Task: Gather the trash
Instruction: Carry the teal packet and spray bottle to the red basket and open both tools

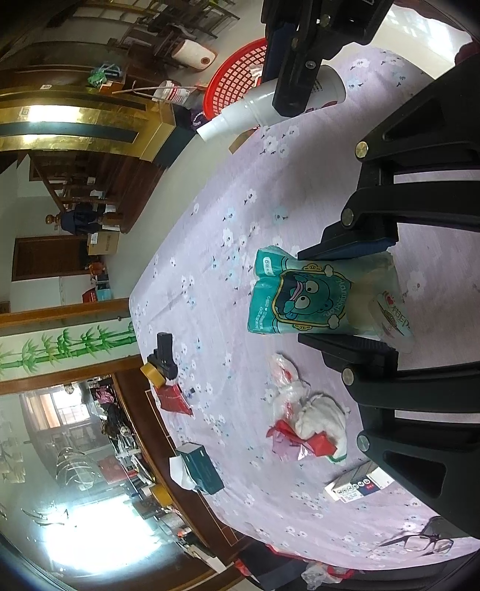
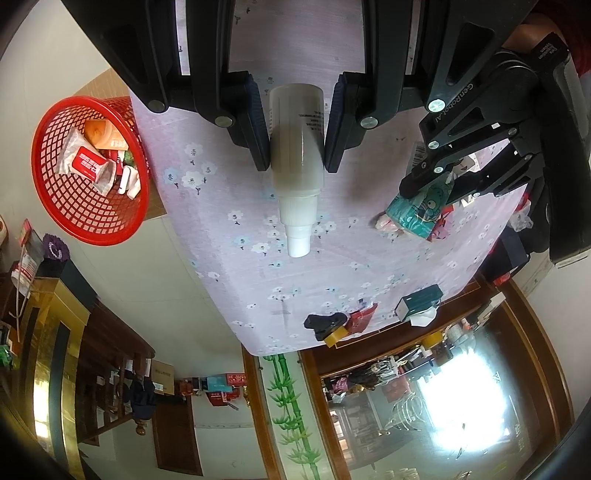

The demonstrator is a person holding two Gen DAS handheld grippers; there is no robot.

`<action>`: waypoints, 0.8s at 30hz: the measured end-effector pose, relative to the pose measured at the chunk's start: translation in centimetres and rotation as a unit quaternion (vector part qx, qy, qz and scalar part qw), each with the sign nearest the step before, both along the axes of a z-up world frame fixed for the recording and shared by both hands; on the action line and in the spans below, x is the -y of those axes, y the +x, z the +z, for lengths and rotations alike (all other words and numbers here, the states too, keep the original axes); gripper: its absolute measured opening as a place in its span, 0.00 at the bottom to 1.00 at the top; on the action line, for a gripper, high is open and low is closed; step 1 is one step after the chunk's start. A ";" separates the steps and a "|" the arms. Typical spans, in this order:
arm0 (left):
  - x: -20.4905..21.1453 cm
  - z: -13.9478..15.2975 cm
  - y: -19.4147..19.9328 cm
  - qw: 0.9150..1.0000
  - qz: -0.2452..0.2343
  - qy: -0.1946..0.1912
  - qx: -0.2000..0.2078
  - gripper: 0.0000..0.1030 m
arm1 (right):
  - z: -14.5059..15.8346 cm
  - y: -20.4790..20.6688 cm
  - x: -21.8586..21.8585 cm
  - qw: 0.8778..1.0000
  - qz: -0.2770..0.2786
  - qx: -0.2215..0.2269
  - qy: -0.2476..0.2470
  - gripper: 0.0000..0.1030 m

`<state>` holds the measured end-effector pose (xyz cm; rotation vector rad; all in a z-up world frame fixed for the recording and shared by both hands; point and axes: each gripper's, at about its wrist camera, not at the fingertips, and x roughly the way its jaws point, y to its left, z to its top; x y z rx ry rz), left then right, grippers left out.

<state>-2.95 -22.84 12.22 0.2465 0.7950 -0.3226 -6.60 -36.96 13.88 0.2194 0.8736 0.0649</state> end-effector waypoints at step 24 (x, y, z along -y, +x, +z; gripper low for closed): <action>8.2 1.4 0.3 0.992 -0.113 -0.030 -0.043 0.34 | 2.1 -2.9 12.0 0.991 -0.127 0.020 0.034 0.32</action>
